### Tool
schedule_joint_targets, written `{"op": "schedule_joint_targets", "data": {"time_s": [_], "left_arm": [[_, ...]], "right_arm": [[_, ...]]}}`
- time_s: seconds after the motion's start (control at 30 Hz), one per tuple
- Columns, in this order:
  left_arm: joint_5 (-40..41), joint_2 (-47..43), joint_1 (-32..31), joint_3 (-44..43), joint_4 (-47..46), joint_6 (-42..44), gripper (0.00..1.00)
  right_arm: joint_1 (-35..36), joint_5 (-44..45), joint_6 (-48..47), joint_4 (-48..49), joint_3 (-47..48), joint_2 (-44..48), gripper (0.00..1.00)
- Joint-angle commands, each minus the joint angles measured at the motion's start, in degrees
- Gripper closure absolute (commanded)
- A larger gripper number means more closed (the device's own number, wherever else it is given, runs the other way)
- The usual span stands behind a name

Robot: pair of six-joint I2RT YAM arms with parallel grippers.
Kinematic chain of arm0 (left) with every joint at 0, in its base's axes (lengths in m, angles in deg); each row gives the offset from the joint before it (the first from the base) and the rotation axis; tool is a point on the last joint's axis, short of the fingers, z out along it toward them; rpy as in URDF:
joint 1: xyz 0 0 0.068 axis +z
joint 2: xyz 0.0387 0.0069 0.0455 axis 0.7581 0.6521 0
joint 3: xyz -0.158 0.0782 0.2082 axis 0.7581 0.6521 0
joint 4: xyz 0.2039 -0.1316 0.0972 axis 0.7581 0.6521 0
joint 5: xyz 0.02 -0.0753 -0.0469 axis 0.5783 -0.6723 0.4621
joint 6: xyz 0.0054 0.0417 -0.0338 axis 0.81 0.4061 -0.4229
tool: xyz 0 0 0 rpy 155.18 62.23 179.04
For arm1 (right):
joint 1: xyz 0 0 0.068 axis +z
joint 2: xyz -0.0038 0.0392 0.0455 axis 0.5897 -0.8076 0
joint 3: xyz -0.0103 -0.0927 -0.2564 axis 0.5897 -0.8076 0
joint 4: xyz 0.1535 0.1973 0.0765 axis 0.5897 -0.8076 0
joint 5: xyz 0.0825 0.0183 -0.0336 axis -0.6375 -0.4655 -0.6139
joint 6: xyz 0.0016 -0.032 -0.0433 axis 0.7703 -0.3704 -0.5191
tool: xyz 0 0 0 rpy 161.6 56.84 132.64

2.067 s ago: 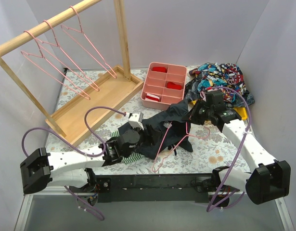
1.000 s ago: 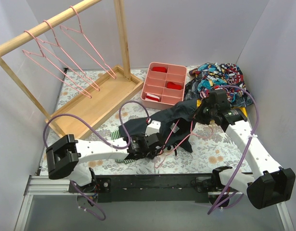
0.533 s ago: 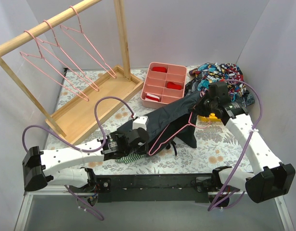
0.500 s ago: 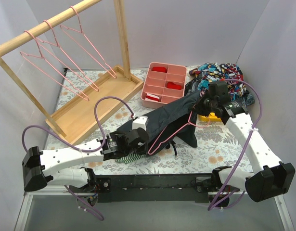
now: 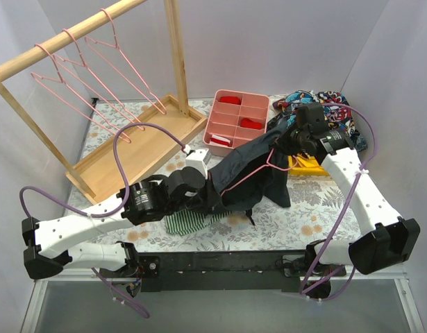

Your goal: Place the shorts on the hanger

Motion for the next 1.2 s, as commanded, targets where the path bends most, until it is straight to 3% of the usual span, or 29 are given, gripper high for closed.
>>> {"op": "schedule_joint_targets", "data": {"time_s": [0.0,0.13,0.27,0.4,0.6,0.67,0.73,0.87,1.03,1.1,1.17], "left_arm": [[-0.58,2.74,0.96,-6.67,-0.49,1.10,1.00],[-5.75,8.01,8.16,-16.31,-2.07,4.17,1.00],[-9.00,13.38,14.57,-20.39,-3.21,9.10,1.00],[-12.79,14.36,20.55,-12.94,-9.80,10.69,1.00],[-18.51,11.64,20.92,0.16,-17.81,10.33,1.00],[-19.73,11.99,20.92,0.79,-17.81,12.44,1.00],[-21.57,12.16,20.92,1.93,-17.98,13.58,0.94],[-22.37,11.64,20.92,3.95,-18.69,15.25,0.71],[-24.31,11.64,20.83,4.13,-16.32,17.28,0.57],[-24.49,10.32,20.83,4.22,-14.30,18.50,0.44],[-24.14,8.05,20.74,4.31,-12.20,19.73,0.40]], "right_arm": [[2.85,3.85,4.50,-1.41,8.08,-2.24,0.99],[4.79,2.28,6.44,-4.05,12.48,-4.61,0.99],[4.79,-0.44,6.62,-6.17,15.65,-5.93,0.99],[4.79,-3.00,6.01,-4.77,9.96,-8.39,0.99],[4.70,-8.36,4.86,-2.66,5.02,-15.16,0.99],[4.79,-10.20,4.86,-0.55,3.44,-16.83,0.99],[4.79,-11.00,4.86,0.51,2.82,-18.49,0.99],[4.79,-12.14,4.60,0.42,2.56,-20.87,0.99],[4.70,-12.93,4.51,1.12,1.33,-22.37,0.99],[4.79,-13.55,4.51,1.56,0.54,-22.46,0.99],[4.79,-13.20,4.42,1.57,0.45,-22.81,0.99]]}}
